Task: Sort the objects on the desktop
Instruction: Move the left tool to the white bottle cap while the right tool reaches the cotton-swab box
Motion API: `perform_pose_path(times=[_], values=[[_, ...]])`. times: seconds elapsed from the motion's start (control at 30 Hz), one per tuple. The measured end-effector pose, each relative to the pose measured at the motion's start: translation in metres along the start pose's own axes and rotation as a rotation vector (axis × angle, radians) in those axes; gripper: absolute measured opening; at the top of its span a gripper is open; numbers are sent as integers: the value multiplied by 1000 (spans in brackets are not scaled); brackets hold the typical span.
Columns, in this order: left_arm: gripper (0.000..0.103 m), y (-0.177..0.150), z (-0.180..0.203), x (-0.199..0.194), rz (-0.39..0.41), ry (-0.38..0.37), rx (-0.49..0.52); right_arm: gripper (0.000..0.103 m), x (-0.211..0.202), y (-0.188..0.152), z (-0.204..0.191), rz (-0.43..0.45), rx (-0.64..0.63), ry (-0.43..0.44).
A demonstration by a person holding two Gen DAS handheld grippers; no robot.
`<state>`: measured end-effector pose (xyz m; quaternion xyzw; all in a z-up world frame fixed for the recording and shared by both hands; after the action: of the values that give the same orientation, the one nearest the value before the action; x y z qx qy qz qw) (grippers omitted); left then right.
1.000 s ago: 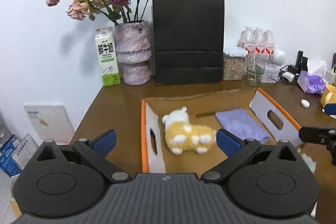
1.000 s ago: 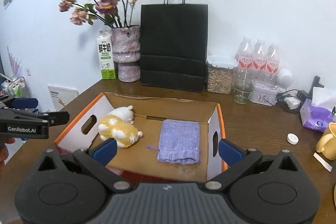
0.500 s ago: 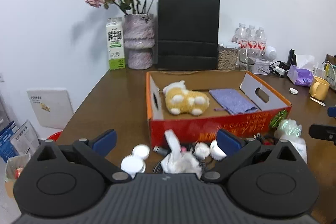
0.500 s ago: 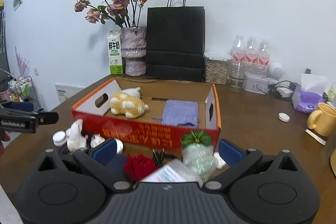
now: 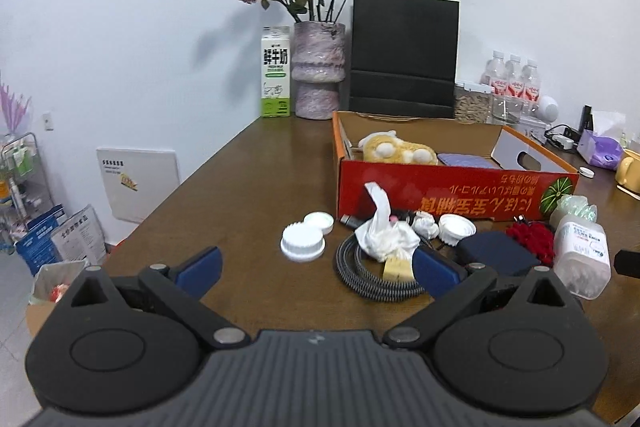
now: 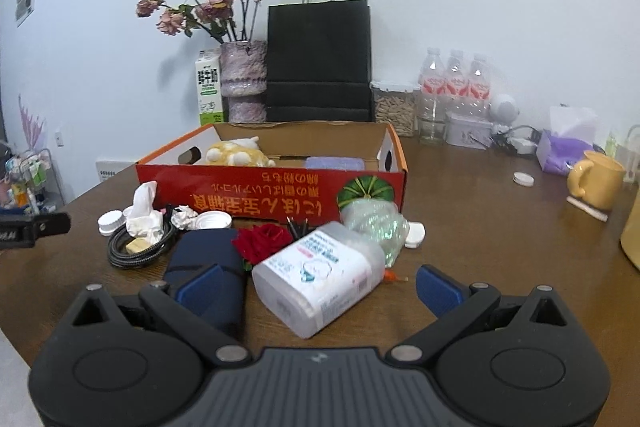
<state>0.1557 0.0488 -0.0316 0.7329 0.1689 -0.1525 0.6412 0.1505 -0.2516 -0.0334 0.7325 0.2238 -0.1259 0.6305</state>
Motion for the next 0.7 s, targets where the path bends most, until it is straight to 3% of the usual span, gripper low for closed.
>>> perform_pose_path(times=[0.37, 0.7], values=[[103, -6, 5, 8, -23, -9, 29, 103, 8, -3, -4, -4, -1, -36], [103, -3, -16, 24, -40, 42, 5, 103, 37, 4, -7, -12, 3, -123]])
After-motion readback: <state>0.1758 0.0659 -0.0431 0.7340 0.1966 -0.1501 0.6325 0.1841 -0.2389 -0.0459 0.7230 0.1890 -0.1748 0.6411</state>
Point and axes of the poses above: each gripper's, at about its wrist camera, not at the fingertips, and x roughly the way its jaws point, z to its right, y to its top, the point moved 8 cm from there along x, roughly the way its jaws point, and after that the axes turned 9 degrees about x, right-handed, at the moved point
